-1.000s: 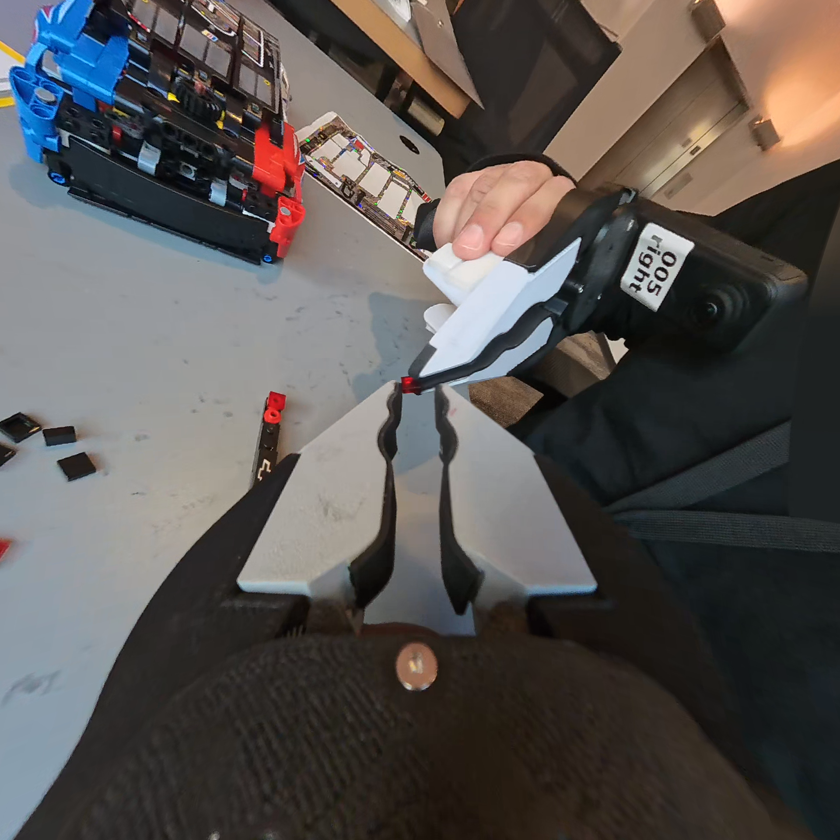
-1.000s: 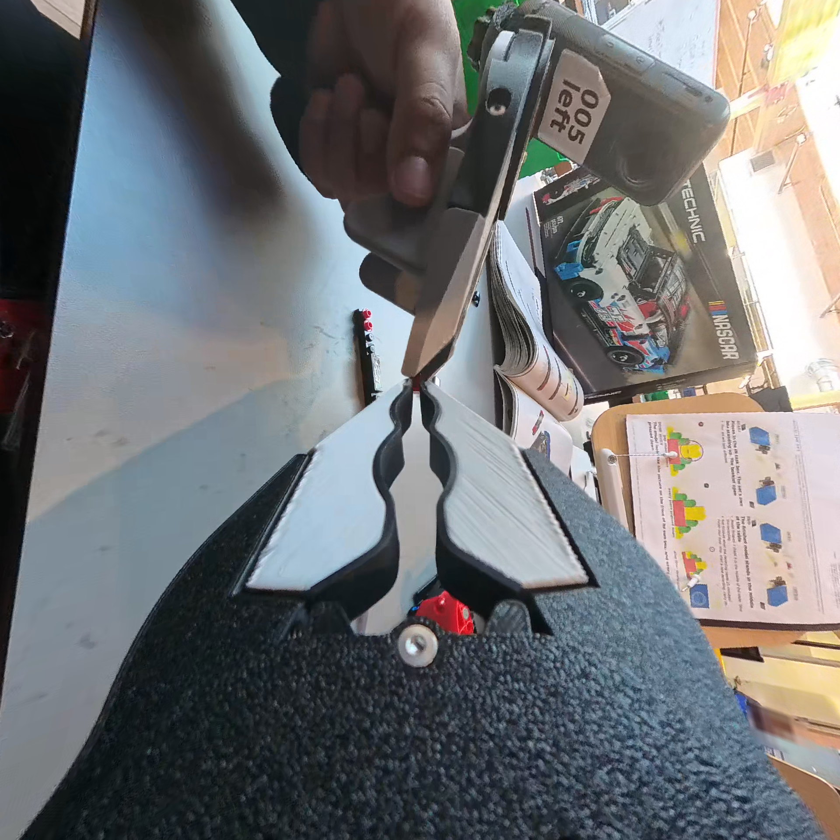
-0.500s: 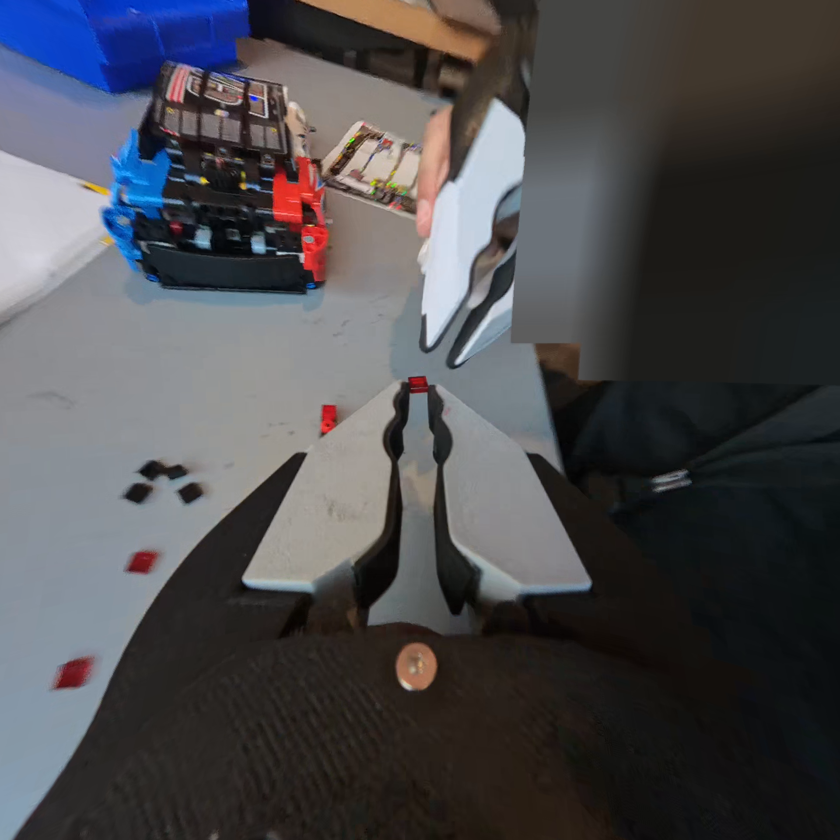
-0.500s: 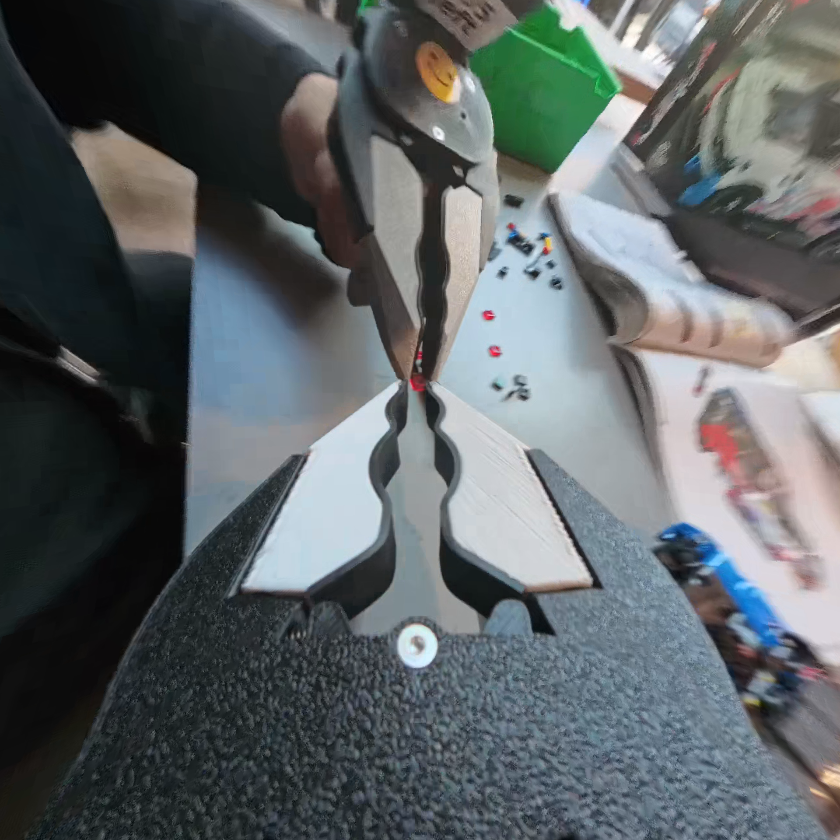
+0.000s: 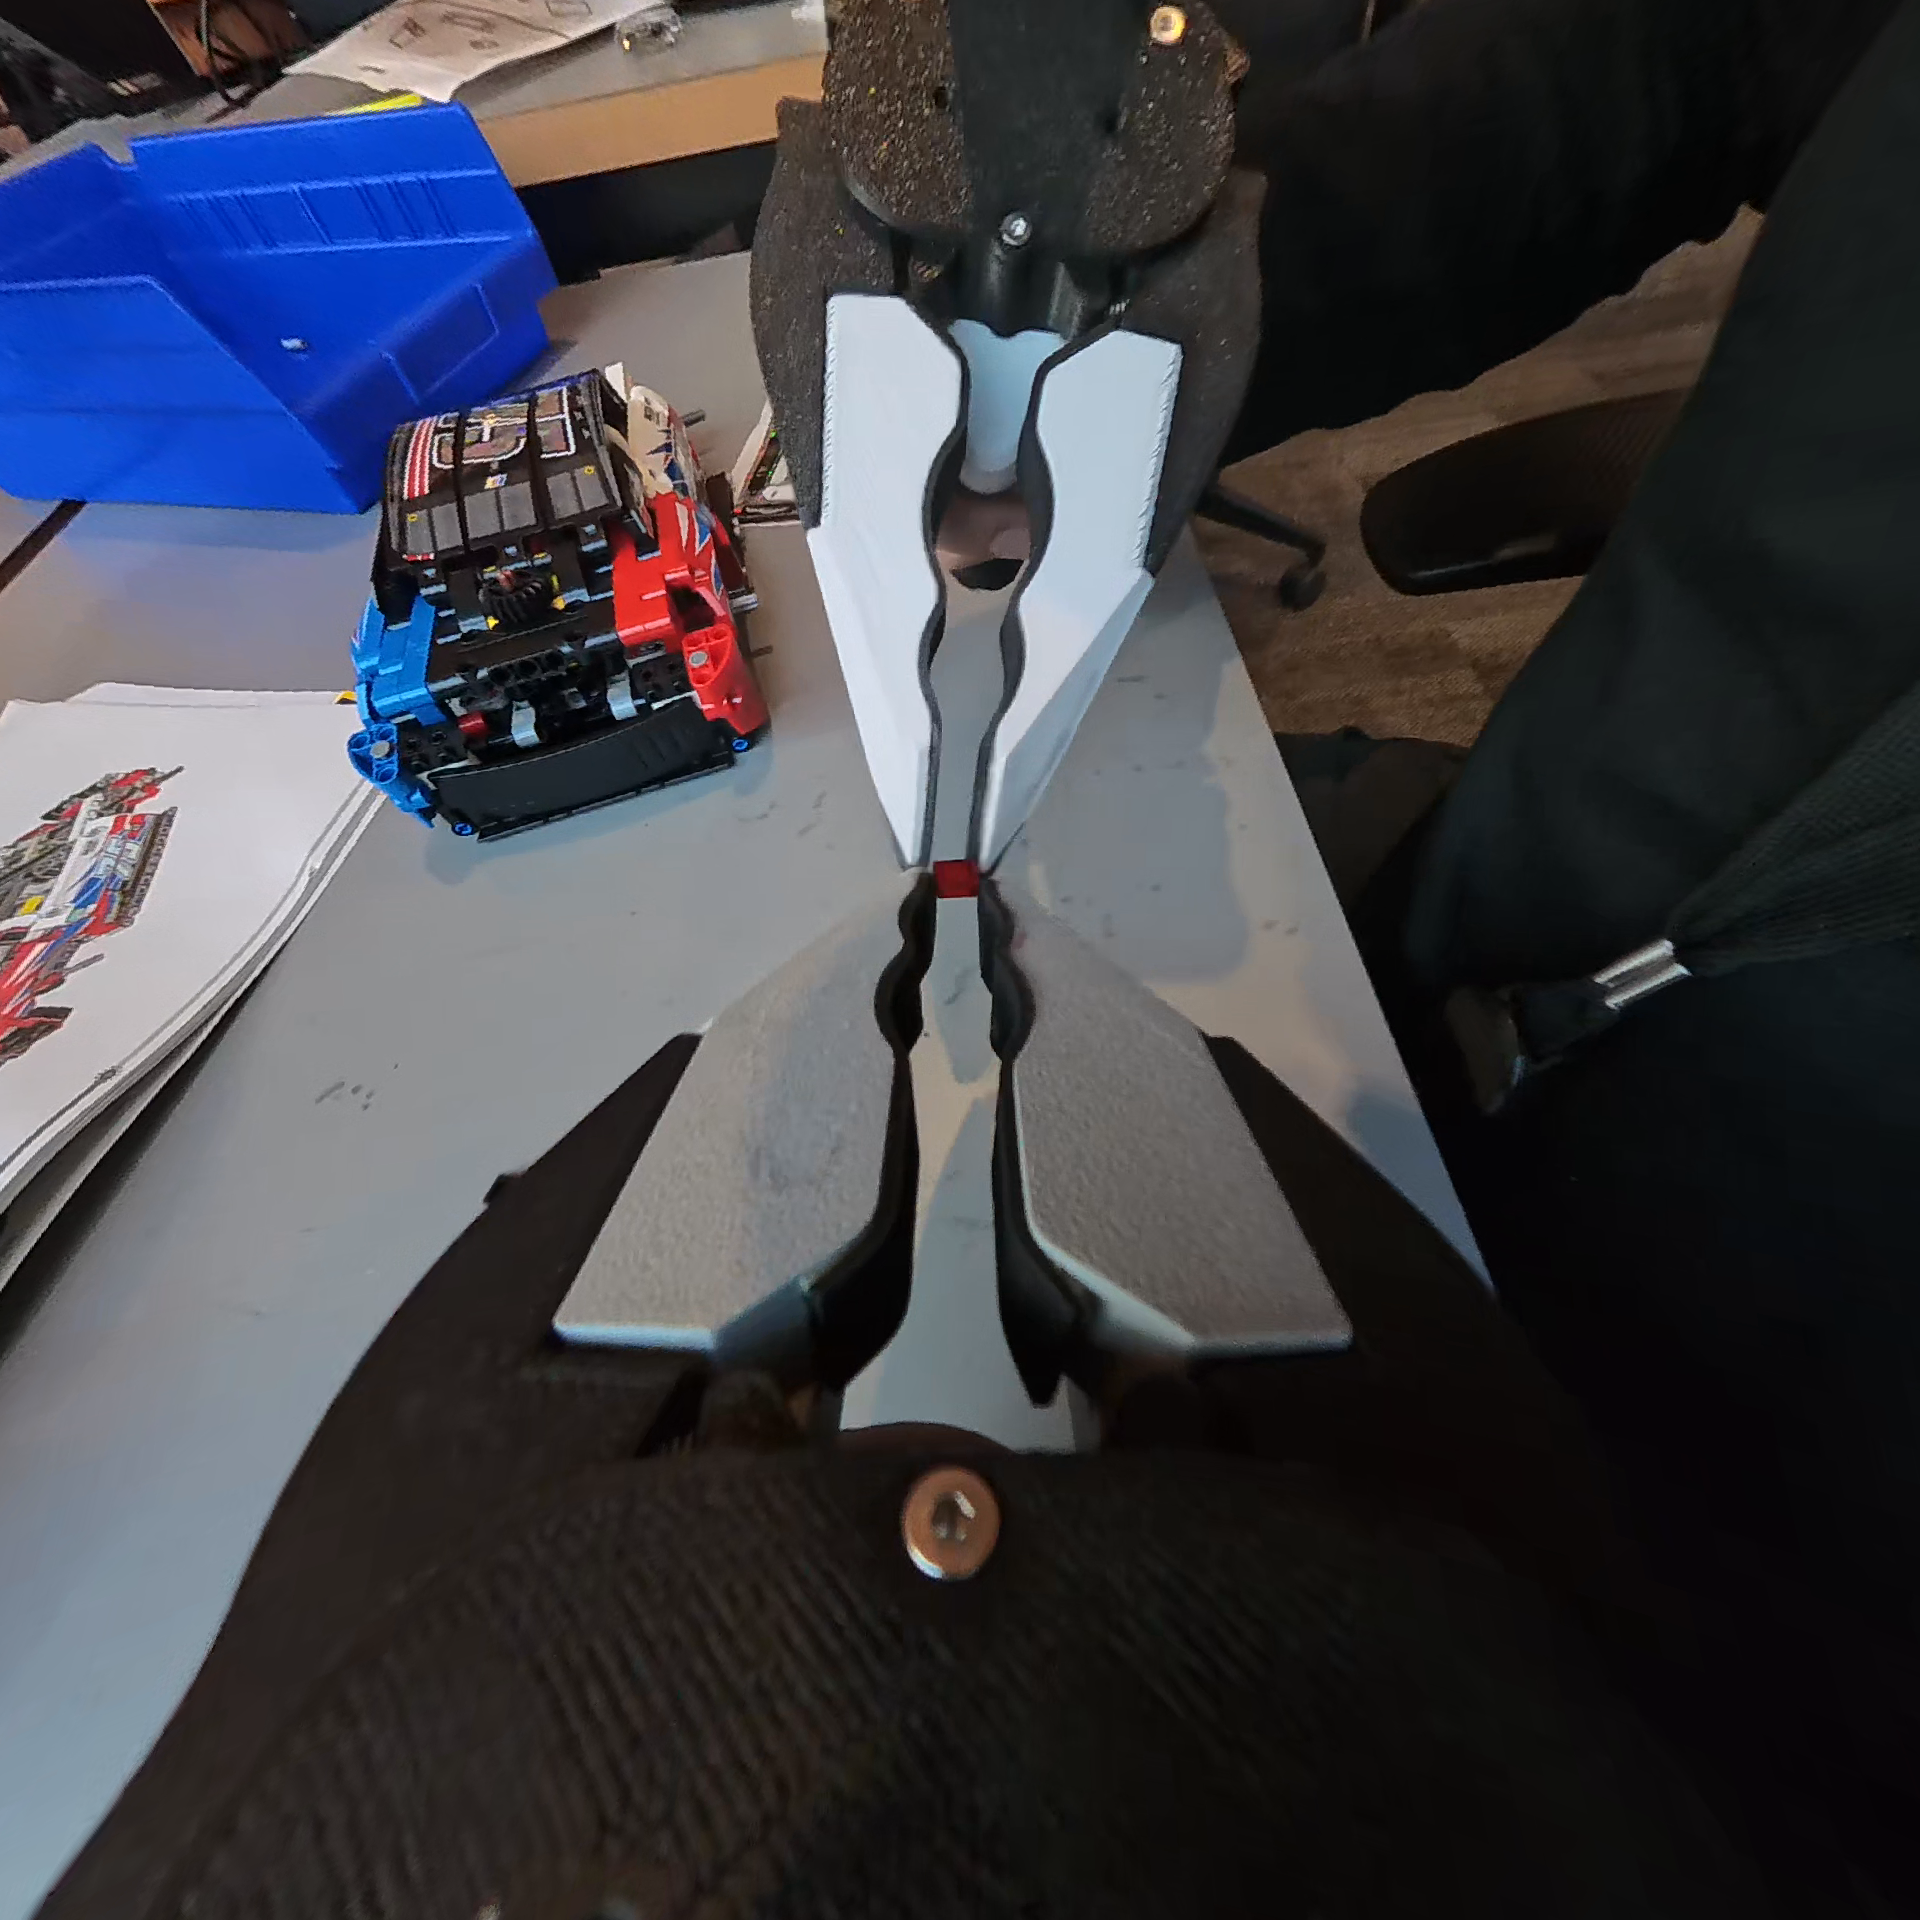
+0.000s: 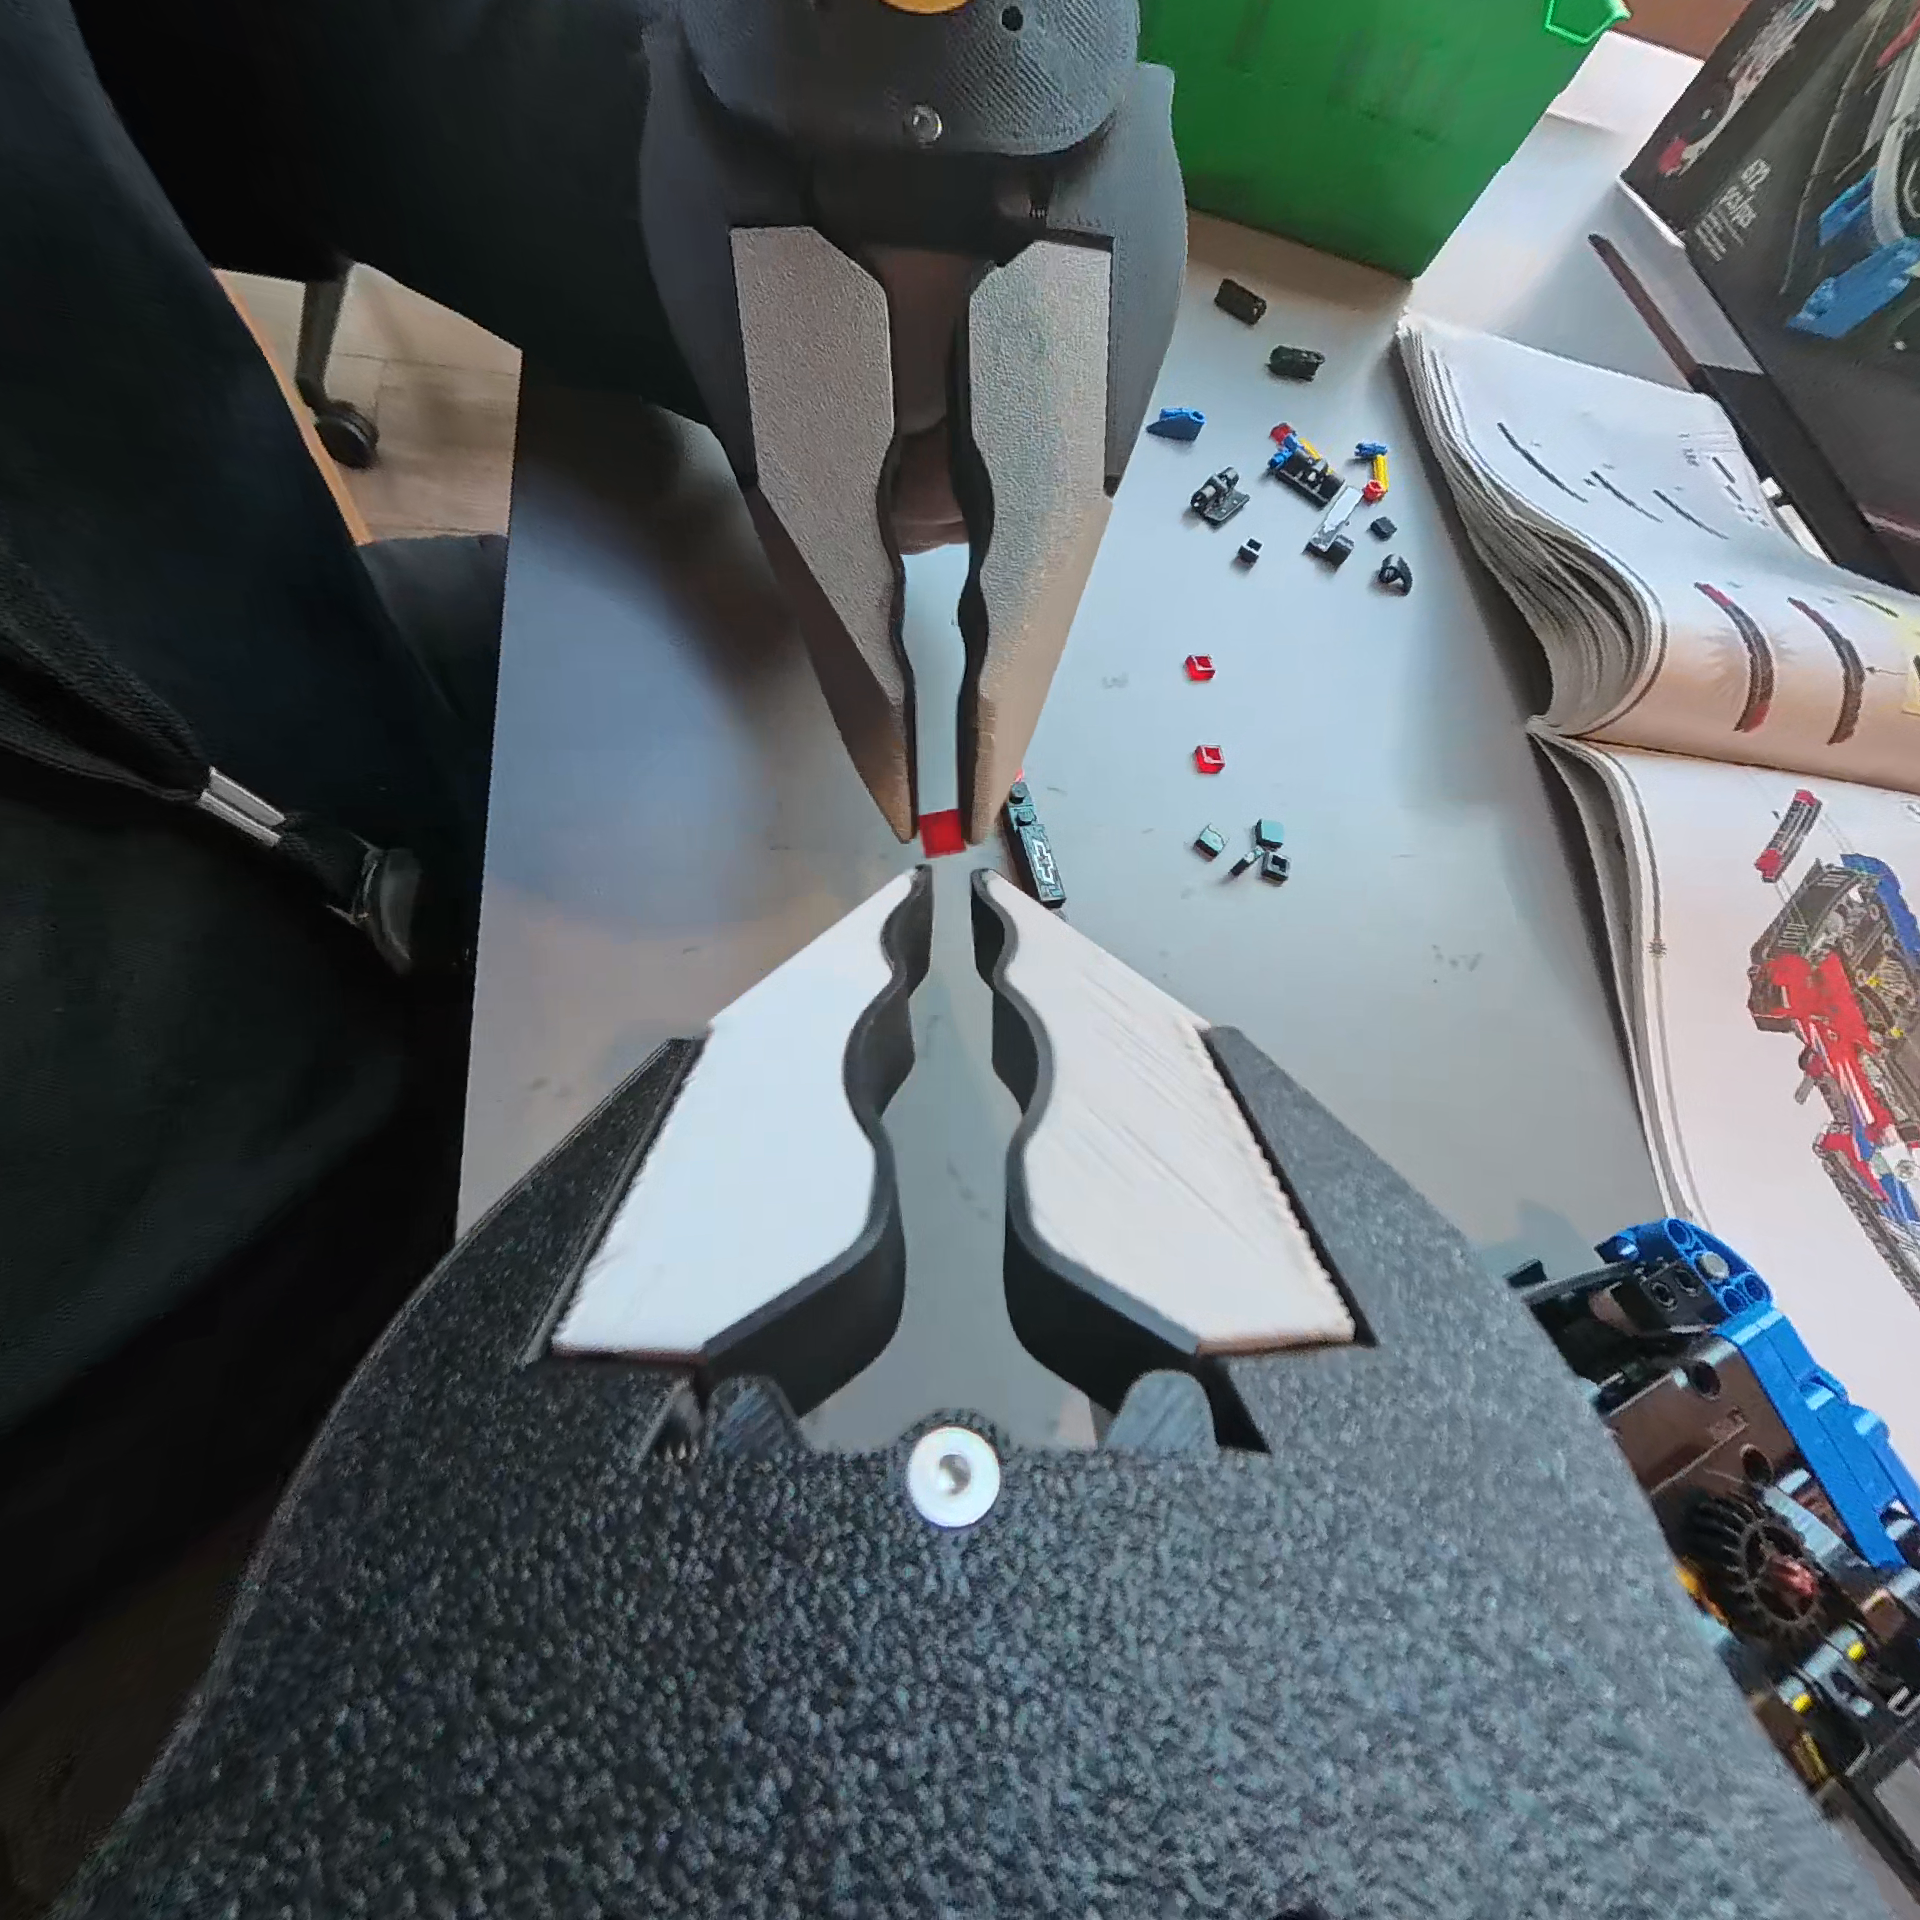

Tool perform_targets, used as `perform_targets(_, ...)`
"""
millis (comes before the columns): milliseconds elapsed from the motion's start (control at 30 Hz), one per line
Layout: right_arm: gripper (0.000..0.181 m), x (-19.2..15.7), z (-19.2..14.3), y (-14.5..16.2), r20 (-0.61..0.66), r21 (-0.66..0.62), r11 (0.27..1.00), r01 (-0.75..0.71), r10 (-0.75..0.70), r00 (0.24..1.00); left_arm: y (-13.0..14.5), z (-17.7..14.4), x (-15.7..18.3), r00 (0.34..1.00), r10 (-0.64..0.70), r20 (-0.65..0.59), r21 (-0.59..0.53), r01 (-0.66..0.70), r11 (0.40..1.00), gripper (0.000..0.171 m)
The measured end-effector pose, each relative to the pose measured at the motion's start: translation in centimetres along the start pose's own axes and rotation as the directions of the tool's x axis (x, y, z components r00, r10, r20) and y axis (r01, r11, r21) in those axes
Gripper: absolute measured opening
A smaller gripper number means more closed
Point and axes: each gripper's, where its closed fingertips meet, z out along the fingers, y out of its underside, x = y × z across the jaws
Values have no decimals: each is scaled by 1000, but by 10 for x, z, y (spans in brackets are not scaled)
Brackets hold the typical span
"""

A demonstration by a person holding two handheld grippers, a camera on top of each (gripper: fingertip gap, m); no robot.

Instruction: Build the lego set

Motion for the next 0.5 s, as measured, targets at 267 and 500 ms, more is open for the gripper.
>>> perform_targets(267,2,5,-2,-2,4,37,991,-128,128,992,-4,-2,-9,998,7,63,53,-10,999,5)
perform_targets(500,0,7,-12,-13,19,167,954,-249,249,968,-10,-3,-11,995,0,99,122,-13,992,5)
